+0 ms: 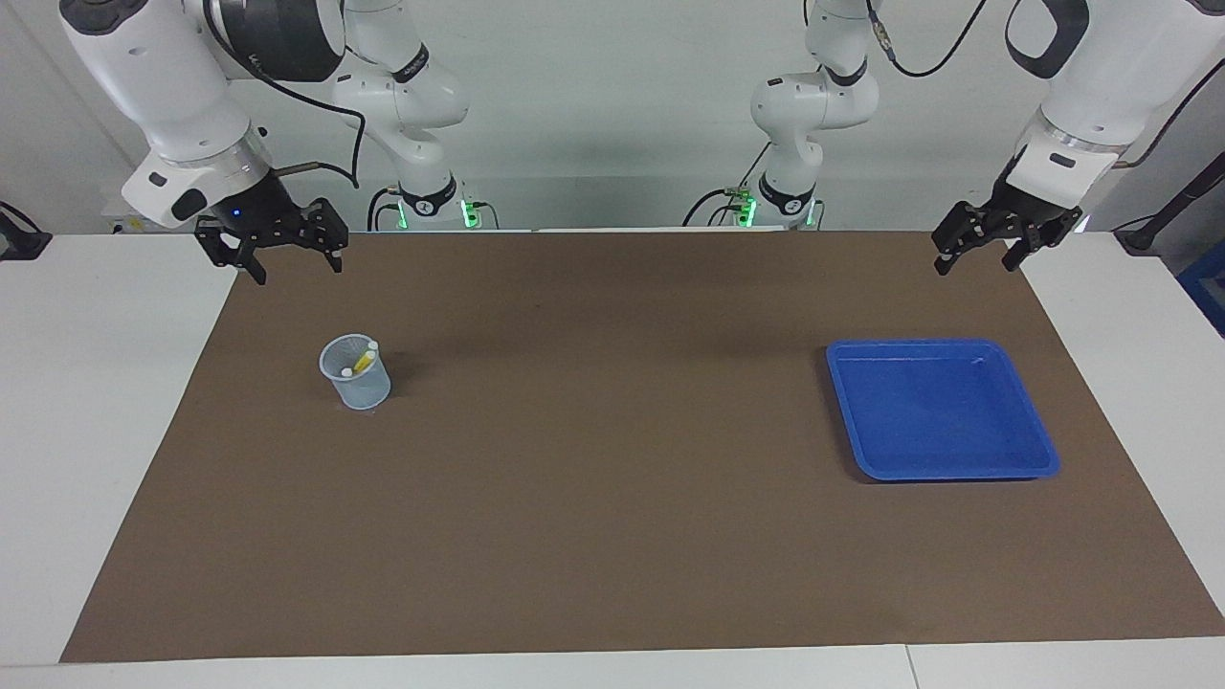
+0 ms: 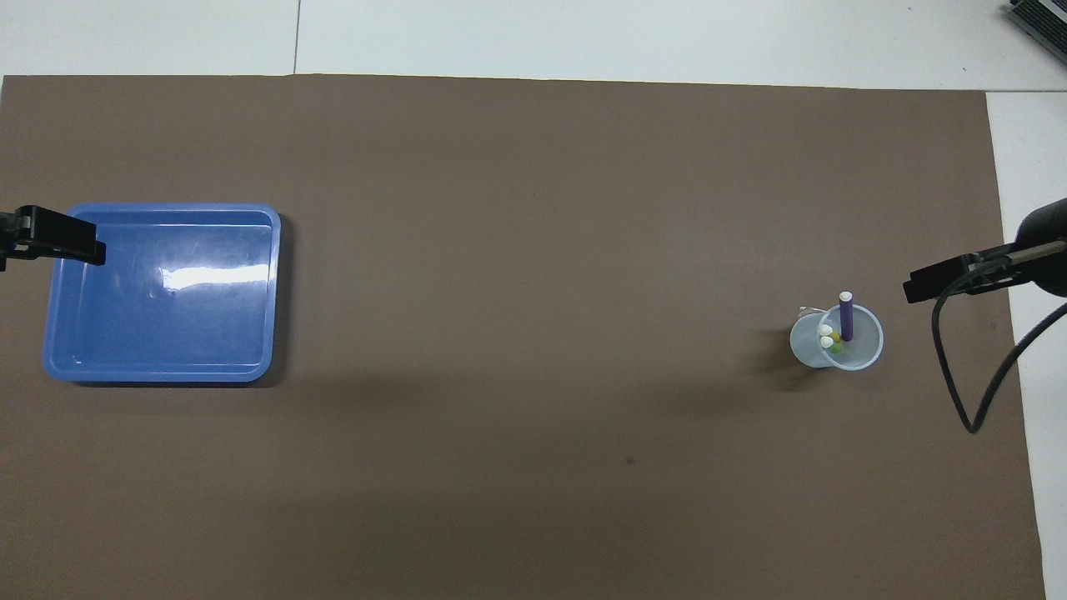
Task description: Right arm passes pens to left for tray arrangement
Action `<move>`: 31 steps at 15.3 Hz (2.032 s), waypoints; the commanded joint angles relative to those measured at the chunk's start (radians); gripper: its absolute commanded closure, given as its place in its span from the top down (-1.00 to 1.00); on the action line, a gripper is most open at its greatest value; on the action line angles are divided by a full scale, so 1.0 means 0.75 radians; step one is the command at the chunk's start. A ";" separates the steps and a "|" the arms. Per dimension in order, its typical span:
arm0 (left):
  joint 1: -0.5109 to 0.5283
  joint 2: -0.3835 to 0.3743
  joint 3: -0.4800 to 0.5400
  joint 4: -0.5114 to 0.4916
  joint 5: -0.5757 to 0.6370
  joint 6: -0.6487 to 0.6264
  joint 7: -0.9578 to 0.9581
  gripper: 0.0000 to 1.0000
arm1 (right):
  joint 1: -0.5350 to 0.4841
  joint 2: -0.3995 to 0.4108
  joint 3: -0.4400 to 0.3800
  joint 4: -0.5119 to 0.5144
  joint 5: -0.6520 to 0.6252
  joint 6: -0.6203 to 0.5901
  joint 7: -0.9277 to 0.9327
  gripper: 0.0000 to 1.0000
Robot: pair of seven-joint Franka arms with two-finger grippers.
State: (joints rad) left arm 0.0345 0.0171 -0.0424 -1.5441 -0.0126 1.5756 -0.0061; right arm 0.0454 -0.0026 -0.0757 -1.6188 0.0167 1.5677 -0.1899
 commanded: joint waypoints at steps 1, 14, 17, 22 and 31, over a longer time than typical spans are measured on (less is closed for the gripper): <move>0.001 0.010 0.005 0.001 0.025 0.000 0.012 1.00 | -0.022 0.010 0.011 0.021 0.015 -0.020 0.028 1.00; -0.011 -0.004 0.001 -0.021 0.015 0.030 0.002 1.00 | -0.020 -0.087 0.001 -0.543 0.013 0.583 -0.313 1.00; -0.013 -0.013 0.001 -0.021 0.015 0.026 0.006 1.00 | -0.028 -0.023 0.001 -0.545 0.010 0.610 -0.477 0.49; -0.011 -0.037 -0.001 -0.062 0.015 0.012 0.004 1.00 | -0.052 0.061 0.001 -0.543 0.008 0.667 -0.502 0.25; -0.015 -0.084 -0.011 -0.117 0.015 -0.033 0.014 1.00 | -0.022 0.122 0.009 -0.537 0.008 0.693 -0.457 0.01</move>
State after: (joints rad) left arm 0.0308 -0.0154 -0.0565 -1.5932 -0.0127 1.5584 -0.0061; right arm 0.0337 0.0820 -0.0733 -2.0204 0.0169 2.0681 -0.5393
